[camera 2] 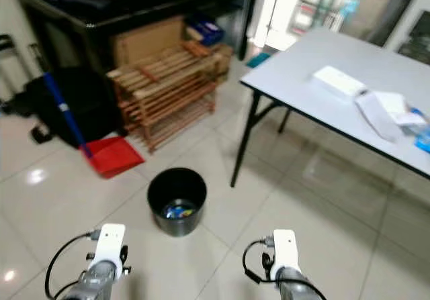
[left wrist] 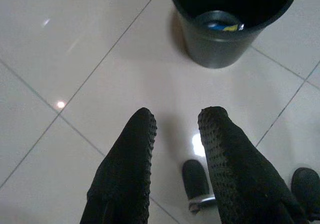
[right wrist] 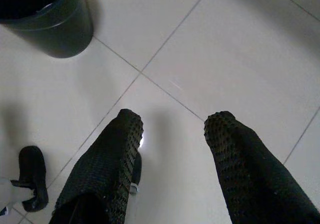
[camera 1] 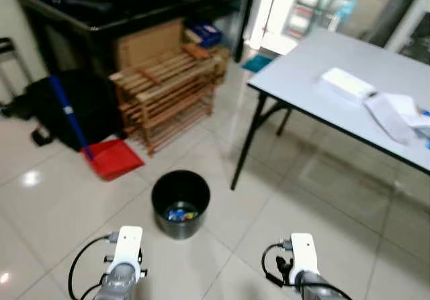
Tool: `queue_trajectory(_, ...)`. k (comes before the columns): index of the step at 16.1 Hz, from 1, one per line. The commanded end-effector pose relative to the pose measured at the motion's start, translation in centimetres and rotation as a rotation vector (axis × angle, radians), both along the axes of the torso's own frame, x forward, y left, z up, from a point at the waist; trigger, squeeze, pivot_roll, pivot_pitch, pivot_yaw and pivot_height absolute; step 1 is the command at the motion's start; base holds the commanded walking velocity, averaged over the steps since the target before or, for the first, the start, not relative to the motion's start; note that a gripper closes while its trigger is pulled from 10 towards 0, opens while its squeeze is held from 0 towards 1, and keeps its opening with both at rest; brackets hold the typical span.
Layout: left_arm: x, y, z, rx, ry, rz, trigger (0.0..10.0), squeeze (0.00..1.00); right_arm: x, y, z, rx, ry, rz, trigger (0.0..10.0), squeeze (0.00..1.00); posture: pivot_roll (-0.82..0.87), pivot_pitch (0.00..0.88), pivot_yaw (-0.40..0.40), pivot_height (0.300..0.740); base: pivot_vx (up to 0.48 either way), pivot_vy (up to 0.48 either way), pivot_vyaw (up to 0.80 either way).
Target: Picking trash to rubbish bin
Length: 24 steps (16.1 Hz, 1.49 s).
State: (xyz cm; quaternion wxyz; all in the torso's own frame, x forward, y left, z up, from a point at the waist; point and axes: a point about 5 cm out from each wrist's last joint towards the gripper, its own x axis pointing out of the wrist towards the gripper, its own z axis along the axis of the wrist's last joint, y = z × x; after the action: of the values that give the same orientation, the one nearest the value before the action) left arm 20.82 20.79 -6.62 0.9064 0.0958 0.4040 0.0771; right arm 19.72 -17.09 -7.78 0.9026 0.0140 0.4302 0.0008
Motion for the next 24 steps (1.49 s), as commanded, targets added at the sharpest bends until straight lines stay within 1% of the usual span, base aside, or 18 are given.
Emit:
queue_trajectory(1, 0.24, -0.17, 0.12, -0.010, -0.011, 0.002, 10.0, 0.00, 0.13, -0.22, 0.08, -0.004, 0.000, -0.001, 10.0, 0.00, 0.03, 0.005, -0.098, 0.740, 0.000, 0.000, -0.80)
queue_trajectory(3, 0.26, -0.12, 0.12, 0.014, 0.000, -0.017, 10.0, 0.00, 0.11, -0.20, 0.07, -0.005, 0.002, 0.000, 10.0, 0.00, 0.03, 0.005, -0.097, 0.740, 0.000, 0.000, -0.80)
queue_trajectory(9, 0.20, -0.29, 0.05, 0.025, 0.008, -0.034, 10.0, 0.00, 0.02, -0.16, 0.01, -0.006, 0.007, 0.006, 10.0, 0.00, 0.03, 0.005, -0.097, 0.740, 0.000, -0.431, -0.80)
queue_trajectory(17, 0.21, -0.33, 0.05, 0.022, 0.006, -0.029, 10.0, 0.00, 0.08, -0.10, 0.05, 0.002, 0.002, 0.001, 10.0, 0.00, 0.03, 0.008, -0.098, 0.740, 0.000, 0.000, -0.05)
queue_trajectory(22, 0.19, -0.35, 0.04, 0.028, 0.008, -0.040, 10.0, 0.00, 0.04, -0.05, 0.02, 0.005, 0.007, 0.008, 10.0, 0.00, 0.03, 0.009, -0.099, 0.740, 0.000, 0.000, -0.80)
queue_trajectory(24, 0.16, -0.37, 0.02, 0.029, 0.010, -0.040, 10.0, 0.00, 0.04, -0.05, 0.01, 0.005, 0.008, 0.010, 10.0, 0.00, 0.03, 0.009, -0.098, 0.740, 0.000, -0.246, -0.79)
